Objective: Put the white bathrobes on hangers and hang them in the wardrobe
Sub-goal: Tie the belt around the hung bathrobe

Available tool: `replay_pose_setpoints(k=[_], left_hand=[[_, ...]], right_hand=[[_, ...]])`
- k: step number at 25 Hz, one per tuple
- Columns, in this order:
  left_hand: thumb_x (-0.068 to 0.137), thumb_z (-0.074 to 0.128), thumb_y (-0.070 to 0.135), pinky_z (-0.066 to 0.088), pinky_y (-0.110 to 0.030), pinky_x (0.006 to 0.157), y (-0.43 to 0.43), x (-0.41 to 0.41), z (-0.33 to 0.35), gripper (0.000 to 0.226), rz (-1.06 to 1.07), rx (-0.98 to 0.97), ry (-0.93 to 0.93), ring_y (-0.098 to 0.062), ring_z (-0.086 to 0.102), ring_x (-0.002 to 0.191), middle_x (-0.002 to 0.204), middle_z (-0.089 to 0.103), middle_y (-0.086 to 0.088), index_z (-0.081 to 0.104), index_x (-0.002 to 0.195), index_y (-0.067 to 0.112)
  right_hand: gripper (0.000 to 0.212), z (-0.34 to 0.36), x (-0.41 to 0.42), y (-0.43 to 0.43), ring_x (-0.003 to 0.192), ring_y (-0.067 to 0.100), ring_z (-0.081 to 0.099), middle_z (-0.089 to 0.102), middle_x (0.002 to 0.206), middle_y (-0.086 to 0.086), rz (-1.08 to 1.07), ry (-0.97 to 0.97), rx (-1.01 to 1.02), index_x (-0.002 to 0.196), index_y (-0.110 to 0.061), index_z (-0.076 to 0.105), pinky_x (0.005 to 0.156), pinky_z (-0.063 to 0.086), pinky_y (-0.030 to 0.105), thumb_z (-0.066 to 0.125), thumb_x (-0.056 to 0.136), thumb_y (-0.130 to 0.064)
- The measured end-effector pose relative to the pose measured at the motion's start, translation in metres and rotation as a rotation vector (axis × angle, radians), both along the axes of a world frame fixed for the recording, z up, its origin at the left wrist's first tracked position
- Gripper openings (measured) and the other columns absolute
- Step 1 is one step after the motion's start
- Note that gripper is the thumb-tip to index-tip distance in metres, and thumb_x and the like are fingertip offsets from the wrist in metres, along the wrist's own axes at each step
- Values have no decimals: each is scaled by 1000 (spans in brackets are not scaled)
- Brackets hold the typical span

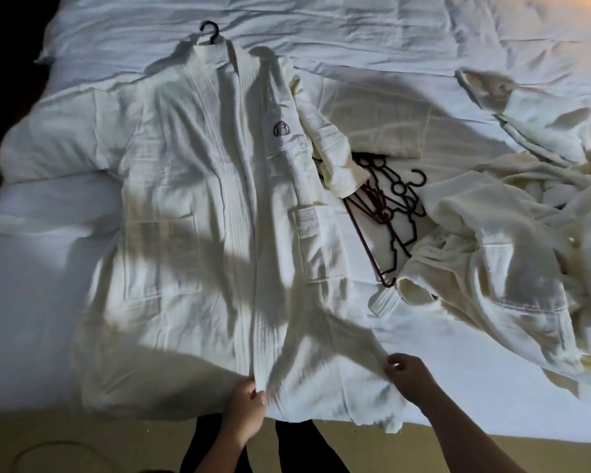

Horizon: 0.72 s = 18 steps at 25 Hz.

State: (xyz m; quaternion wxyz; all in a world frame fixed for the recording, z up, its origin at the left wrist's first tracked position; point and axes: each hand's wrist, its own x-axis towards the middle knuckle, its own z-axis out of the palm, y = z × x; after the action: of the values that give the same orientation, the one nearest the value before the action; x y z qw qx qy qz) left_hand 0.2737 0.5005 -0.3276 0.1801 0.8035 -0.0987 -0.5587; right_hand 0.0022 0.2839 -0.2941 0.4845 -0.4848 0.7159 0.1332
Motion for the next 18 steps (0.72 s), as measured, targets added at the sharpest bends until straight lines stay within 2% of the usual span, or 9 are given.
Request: replay_pose_setpoints(k=[2,4,6,8,9,11,14,16,18], left_hand=[[94,57,11,50,-26,71,-1,5,-2,17,-69,34,0,-14,69,81,83,74,-3,73,92,12],[85,51,6,50,-24,67,-9,10,1,24,-72,32,81,-19,72,83,80,75,-5,74,87,10],[77,47,1,51,-29,67,-17,17,7,27,14,7,184,-28,71,77,71,72,-10,73,77,8],[71,52,3,57,-39,70,-28,26,14,23,212,-47,241,-33,70,72,70,70,-21,74,73,6],[70,55,4,58,-40,70,-36,31,18,21,323,-53,271,-33,70,72,72,71,-22,75,76,5],[84,61,0,52,-31,72,-58,40,31,14,451,-47,352,-27,68,79,73,75,-10,72,88,7],[101,42,0,48,-33,86,-97,58,39,29,488,-79,507,-25,67,98,83,79,0,67,110,14],[99,43,0,44,-43,108,-129,75,36,37,531,-128,578,-30,64,116,109,77,-9,65,128,9],[97,47,2,33,-47,120,-164,94,29,42,595,-176,618,-34,57,130,130,68,-15,61,136,1]], right_hand=[[22,1,4,-8,78,21,63,69,76,-7,141,121,-72,78,-27,70,62,43,28,64,86,-8],[22,3,6,-18,81,23,62,67,78,-8,101,166,-120,81,-26,68,69,41,28,61,84,-6],[24,4,9,-24,80,23,61,69,82,-4,57,176,-158,86,-23,70,69,41,28,57,82,-3],[27,8,15,-31,76,18,60,69,82,-3,-15,157,-207,88,-21,71,62,42,27,55,80,0],[28,10,21,-36,74,16,59,69,81,-2,-39,140,-233,88,-21,71,60,42,25,55,80,1],[30,14,35,-50,74,15,59,71,83,0,-49,99,-283,87,-23,70,60,42,25,54,80,2],[30,23,73,-76,74,18,63,71,80,2,-66,19,-332,85,-25,70,59,43,26,56,81,1],[31,25,101,-98,67,19,65,72,78,5,-83,-74,-350,85,-24,70,57,46,26,54,81,3],[33,22,129,-125,67,27,69,73,75,3,-133,-180,-342,88,-26,69,63,55,36,54,81,3]])
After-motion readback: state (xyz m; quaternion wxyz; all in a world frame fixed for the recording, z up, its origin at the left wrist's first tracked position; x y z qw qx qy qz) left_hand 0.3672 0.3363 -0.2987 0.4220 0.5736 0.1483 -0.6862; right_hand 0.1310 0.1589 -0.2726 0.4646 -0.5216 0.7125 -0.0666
